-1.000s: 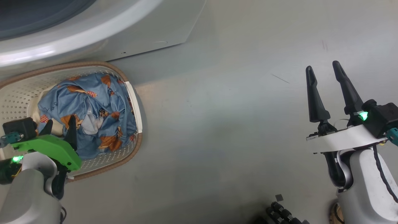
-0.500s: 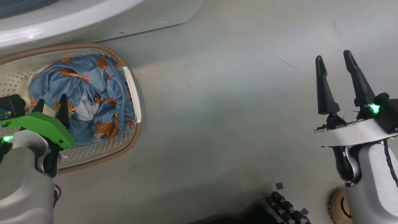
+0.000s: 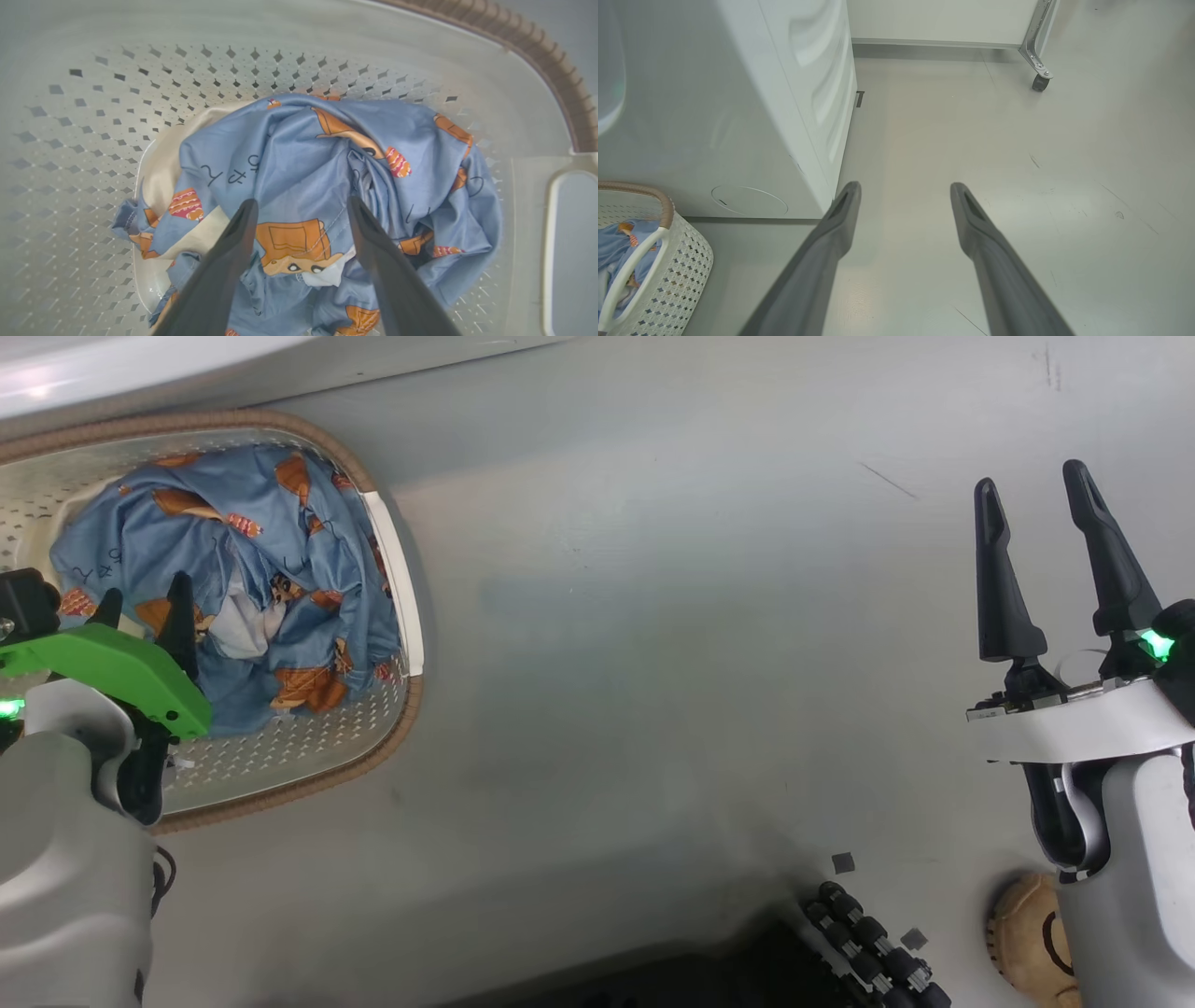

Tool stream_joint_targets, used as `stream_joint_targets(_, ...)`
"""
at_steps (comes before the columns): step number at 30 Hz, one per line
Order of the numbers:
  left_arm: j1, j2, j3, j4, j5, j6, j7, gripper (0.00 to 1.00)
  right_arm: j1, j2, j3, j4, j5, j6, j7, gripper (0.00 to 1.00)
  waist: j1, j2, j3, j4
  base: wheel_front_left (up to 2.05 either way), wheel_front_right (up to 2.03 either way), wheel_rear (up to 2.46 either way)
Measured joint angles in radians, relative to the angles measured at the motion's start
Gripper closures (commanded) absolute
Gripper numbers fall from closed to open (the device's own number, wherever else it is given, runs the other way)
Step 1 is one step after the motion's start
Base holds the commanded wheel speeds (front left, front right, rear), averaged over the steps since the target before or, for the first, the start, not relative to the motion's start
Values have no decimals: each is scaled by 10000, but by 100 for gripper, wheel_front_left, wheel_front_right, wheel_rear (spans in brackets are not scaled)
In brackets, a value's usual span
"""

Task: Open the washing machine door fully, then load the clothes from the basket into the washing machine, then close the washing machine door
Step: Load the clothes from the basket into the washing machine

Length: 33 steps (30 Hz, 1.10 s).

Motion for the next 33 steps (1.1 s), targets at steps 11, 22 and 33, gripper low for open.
stream_joint_targets(11,-646,132,-326,330,-36,0,42,0,-18,-184,-65,-295,-58,0,0,0,0,1,678,53,0,0,0)
stream_joint_targets(22,-1108,190,-560,662,-127,0,-86,0,-18,-211,-207,-564,-71,0,0,0,0,0,1144,64,0,0,0)
stream_joint_targets(33,-1320,176,-848,1227,-123,-2,-468,52,-18,-226,-284,-698,-73,0,-2,0,0,0,1369,93,0,0,0)
